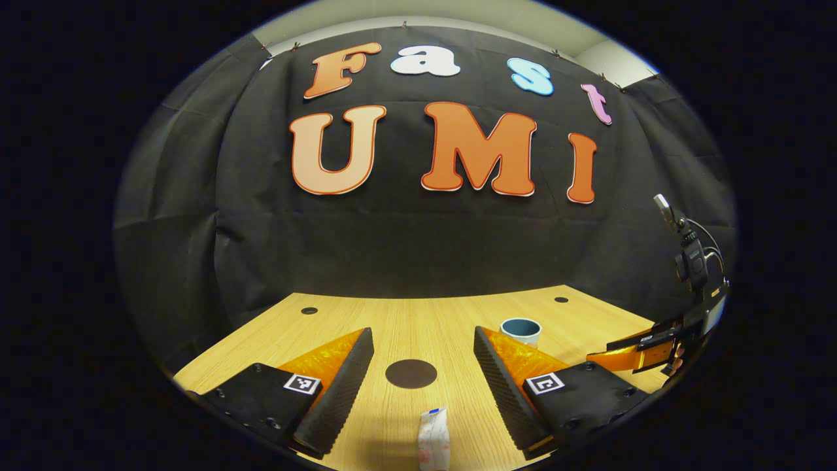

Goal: Put the toothbrush and toothpaste on the desktop into the cup, then pick up the cup and place it on the coaster on the desktop.

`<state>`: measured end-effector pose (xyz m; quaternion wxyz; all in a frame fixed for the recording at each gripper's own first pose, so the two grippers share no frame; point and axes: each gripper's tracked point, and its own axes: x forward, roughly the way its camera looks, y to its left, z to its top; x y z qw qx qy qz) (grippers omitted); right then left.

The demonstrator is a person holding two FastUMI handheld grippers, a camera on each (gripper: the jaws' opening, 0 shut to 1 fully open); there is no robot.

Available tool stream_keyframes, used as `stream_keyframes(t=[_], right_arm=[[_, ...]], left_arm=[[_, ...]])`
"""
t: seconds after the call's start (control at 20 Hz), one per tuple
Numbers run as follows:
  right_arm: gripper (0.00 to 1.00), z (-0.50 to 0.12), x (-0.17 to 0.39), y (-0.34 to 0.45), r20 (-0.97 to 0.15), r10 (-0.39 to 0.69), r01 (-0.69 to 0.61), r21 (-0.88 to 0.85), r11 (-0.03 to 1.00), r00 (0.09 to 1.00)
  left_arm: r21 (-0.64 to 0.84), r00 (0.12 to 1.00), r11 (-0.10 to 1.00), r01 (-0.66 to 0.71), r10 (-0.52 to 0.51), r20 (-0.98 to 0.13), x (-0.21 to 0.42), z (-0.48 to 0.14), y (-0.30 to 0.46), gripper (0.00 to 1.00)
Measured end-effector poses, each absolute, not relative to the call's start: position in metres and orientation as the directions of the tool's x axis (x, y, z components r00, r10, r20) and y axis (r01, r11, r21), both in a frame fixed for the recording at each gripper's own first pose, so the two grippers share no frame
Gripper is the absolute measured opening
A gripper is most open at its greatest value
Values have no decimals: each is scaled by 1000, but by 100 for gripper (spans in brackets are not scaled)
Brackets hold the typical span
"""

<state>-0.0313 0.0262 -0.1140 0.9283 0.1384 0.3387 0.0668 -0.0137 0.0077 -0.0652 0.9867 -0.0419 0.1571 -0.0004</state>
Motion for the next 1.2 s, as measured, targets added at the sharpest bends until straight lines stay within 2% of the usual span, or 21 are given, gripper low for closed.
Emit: stream_keyframes(t=[0.25,0.4,0.7,0.85,0.95,1.0,1.05,1.15,1.2], right_arm=[[76,-139,-42,44,-730,268,-38,315,948,628],[72,-153,-46,40,-781,219,-18,257,966,585],[72,-177,-50,42,-848,177,31,222,975,499],[72,-188,-59,53,-873,191,47,236,971,448],[63,-193,-65,60,-887,203,51,245,968,415],[65,-196,-65,62,-893,200,46,238,970,402],[58,-199,-68,63,-900,197,43,231,972,388],[58,-204,-70,64,-915,180,42,209,977,360],[52,-207,-71,62,-921,166,49,195,980,351]], left_arm=[[-87,923,996,1,-34,-383,-14,-81,14,98],[-85,900,996,0,-37,-434,-13,-92,17,98],[-101,840,995,8,-62,-539,-18,-120,17,98],[-122,804,993,4,-76,-590,-22,-136,16,98],[-110,786,994,12,-78,-613,-25,-145,14,98],[-114,776,993,24,-91,-624,-27,-148,11,98],[-115,766,993,34,-100,-635,-30,-152,7,98],[-106,757,993,42,-101,-646,-31,-155,4,98],[-100,753,994,44,-99,-651,-31,-155,3,98]])
